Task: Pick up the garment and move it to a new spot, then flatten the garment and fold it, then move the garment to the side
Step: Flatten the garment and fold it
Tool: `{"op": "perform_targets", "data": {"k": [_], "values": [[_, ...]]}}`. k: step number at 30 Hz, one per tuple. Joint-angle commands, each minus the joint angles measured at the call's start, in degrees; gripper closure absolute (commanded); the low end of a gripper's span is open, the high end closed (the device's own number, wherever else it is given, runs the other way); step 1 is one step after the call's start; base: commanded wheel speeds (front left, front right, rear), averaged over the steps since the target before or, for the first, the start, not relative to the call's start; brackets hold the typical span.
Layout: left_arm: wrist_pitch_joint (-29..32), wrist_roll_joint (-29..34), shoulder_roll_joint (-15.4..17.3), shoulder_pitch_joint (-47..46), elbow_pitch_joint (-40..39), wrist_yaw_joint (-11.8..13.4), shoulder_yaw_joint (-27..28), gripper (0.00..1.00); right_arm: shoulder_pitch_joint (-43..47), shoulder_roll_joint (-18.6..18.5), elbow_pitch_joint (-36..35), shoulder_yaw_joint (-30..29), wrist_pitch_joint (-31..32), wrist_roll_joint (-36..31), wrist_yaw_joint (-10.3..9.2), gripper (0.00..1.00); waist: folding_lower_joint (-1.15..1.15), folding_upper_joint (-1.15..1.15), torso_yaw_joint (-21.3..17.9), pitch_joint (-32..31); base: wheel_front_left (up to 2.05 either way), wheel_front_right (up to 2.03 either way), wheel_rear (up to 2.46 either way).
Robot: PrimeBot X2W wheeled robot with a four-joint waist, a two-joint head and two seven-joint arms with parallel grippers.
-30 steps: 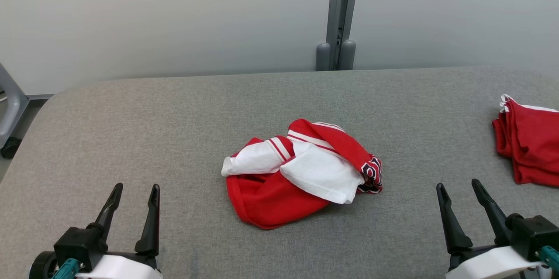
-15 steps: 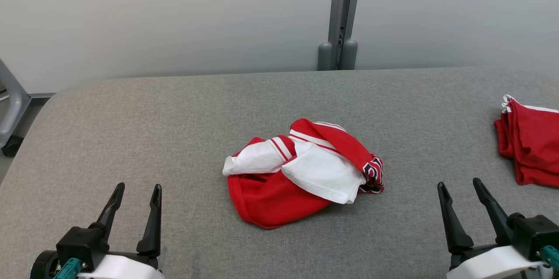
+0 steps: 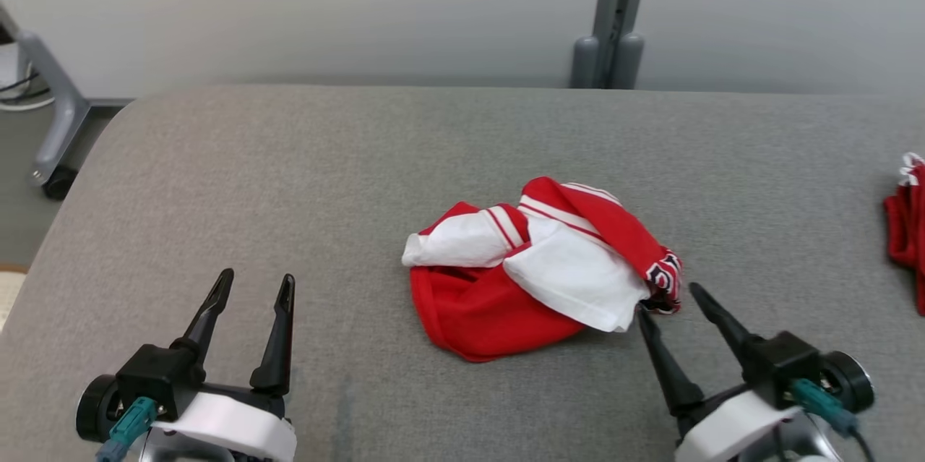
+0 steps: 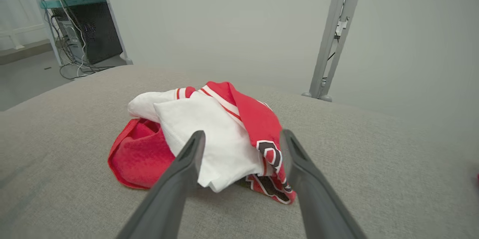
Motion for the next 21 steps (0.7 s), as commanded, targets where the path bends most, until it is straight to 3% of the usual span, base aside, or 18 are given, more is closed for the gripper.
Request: {"op": "perform_targets", "data": {"k": [1,8,16,17,18,19,20,21], "values": [[-0.3,0.2,0.1,-1.0,0.1,-0.3,0.1,0.0,-0.7,-0.6,0.1,0.2,0.2,-0.4,0.01,0.0,0.0,0.0,1.4,1.3,0.0,0.0,0.0],[-1.6,0.0,-1.5,-4.7,2.8,-1.7,-1.2,0.0,-6.8,-4.2,7.1,11.0,0.5,-3.1,0.0,0.0,0.0,0.0,5.0,4.4,0.0,0.0,0.0],[-3.6,-0.2,-3.0,-8.0,6.0,-2.8,-1.7,0.0,-11.9,-5.0,14.1,11.5,-0.2,-5.5,0.0,0.0,0.0,0.0,6.6,7.0,0.0,0.0,0.0],[-3.8,-0.2,-3.1,-8.1,6.3,-2.9,-1.6,0.0,-12.3,-5.0,14.9,11.5,0.0,-5.5,0.0,0.25,0.0,0.0,6.5,7.1,0.0,0.0,0.0],[-4.0,-0.2,-3.1,-8.2,6.6,-3.0,-1.6,0.0,-12.8,-4.9,15.7,11.5,-0.1,-5.5,0.0,0.59,0.0,0.0,6.4,7.3,0.0,0.0,0.0],[-4.0,-0.2,-3.2,-8.4,7.0,-3.3,-1.6,0.0,-13.2,-4.7,16.2,11.1,-0.6,-5.6,0.0,0.76,0.0,0.0,6.3,7.4,0.0,0.0,0.0],[-4.2,-0.2,-3.2,-8.5,7.2,-3.2,-1.6,0.0,-13.6,-4.4,16.7,10.7,-0.8,-5.3,0.0,1.0,0.0,0.0,6.2,7.5,0.0,0.0,0.0],[-4.4,-0.2,-3.2,-8.7,7.5,-3.3,-1.5,0.0,-13.9,-4.1,17.1,10.4,-1.2,-5.3,0.0,1.0,0.0,0.0,6.1,7.5,0.0,0.0,0.0]]}}
